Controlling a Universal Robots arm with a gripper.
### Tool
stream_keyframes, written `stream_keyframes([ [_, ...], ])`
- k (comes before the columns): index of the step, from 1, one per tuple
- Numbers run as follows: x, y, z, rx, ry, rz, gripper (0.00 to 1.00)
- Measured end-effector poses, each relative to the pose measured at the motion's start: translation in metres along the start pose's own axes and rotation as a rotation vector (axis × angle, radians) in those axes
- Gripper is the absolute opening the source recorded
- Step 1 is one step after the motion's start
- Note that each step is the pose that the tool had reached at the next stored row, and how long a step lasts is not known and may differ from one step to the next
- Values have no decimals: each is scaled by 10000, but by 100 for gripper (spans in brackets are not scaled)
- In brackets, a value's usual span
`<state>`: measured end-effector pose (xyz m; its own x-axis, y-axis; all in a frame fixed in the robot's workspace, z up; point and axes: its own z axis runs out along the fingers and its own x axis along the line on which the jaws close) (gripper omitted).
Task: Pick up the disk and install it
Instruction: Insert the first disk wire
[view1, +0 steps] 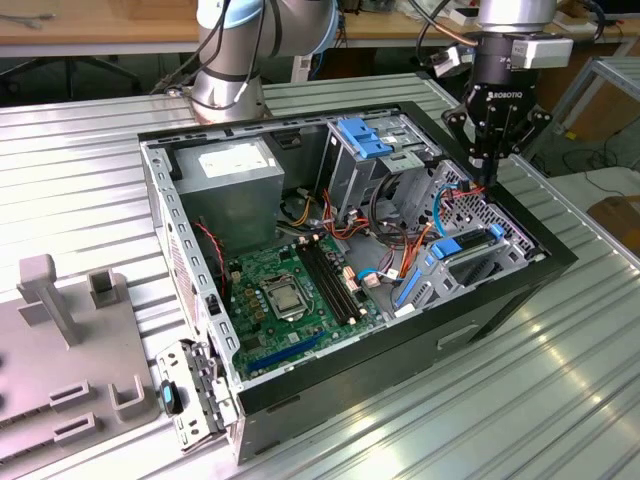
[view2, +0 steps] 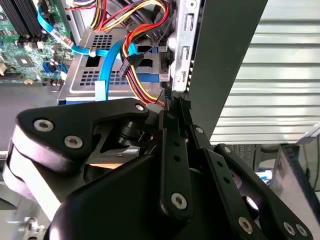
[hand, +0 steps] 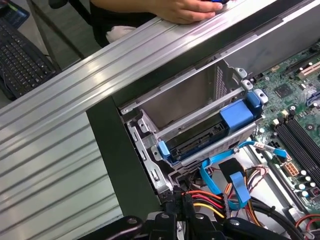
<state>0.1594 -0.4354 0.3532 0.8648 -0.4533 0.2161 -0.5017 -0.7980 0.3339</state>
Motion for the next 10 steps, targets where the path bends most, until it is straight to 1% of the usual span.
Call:
stream_keyframes([
  [1,0,0,0,-8,-9,70,16],
  [2,2,0,0,6,14,88,16],
  [5,20,-12,1,6,15,117,16],
  [8,23,-10,-3,6,22,258,16],
  [10,30,-1,-30,9,33,333,16],
])
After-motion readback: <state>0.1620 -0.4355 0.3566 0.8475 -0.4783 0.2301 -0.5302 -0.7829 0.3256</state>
